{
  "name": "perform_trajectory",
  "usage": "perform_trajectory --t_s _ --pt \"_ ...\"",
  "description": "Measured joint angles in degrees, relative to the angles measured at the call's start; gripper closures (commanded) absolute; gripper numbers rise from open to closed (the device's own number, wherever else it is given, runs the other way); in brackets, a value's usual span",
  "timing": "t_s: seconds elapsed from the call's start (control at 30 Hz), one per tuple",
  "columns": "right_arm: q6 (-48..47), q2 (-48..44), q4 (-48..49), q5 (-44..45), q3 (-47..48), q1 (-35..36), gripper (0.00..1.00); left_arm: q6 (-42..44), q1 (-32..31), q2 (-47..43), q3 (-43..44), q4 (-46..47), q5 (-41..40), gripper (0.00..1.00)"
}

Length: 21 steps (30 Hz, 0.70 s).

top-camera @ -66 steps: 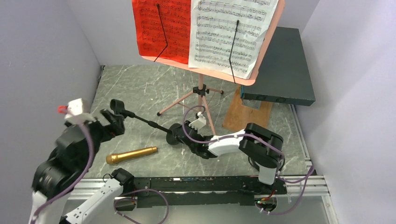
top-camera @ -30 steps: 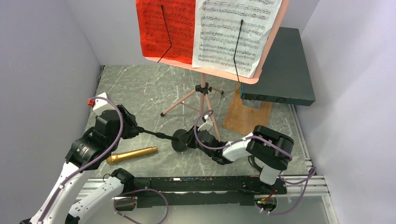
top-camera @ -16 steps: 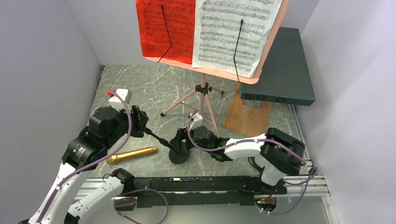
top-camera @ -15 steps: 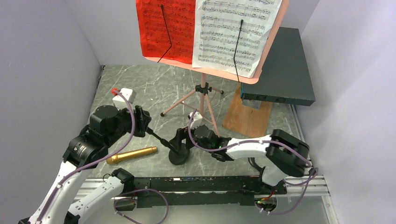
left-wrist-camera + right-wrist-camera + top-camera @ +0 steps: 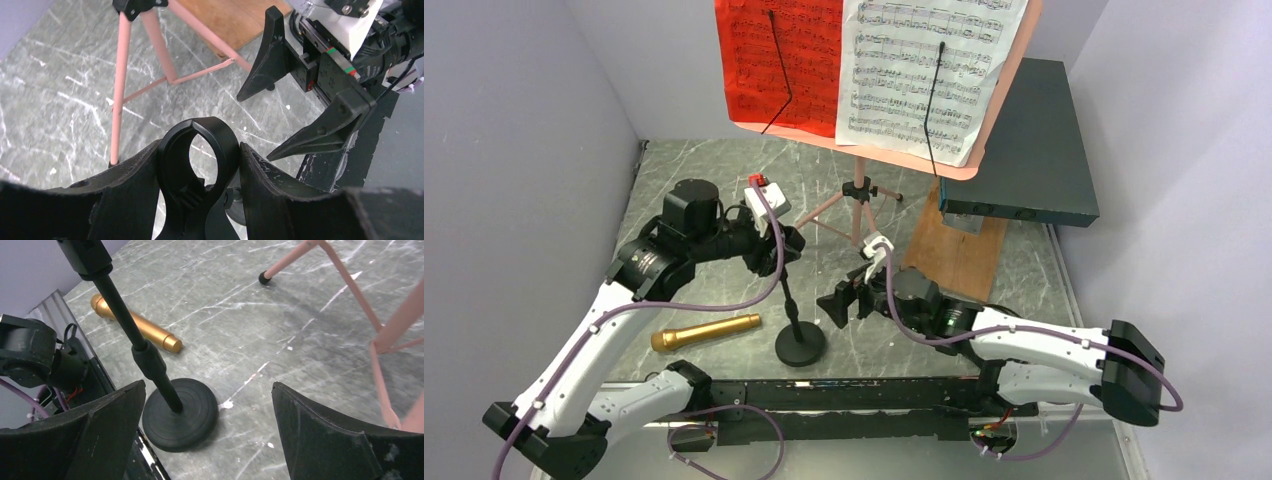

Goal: Set up the instrument practice props

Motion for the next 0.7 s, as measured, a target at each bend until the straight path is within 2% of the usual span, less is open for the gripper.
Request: perform_trajectory --t_s 0.17,0.47,0.7 --pt "-1.2 -5.4 -0.3 0.0 -4.3 -1.6 0.01 2.3 -1.3 1.2 0.4 1.6 2.2 1.00" --pt "-1.3 -5.7 0.5 -1.2 -6.6 -4.5 0.01 6.6 -4.6 2.5 7.0 1.0 3.4 1.00" --pt "-1.3 -6.6 1.8 -1.8 -7.3 -5.5 0.01 12.1 -14.2 9.9 9.3 -3.5 -3.4 0.99"
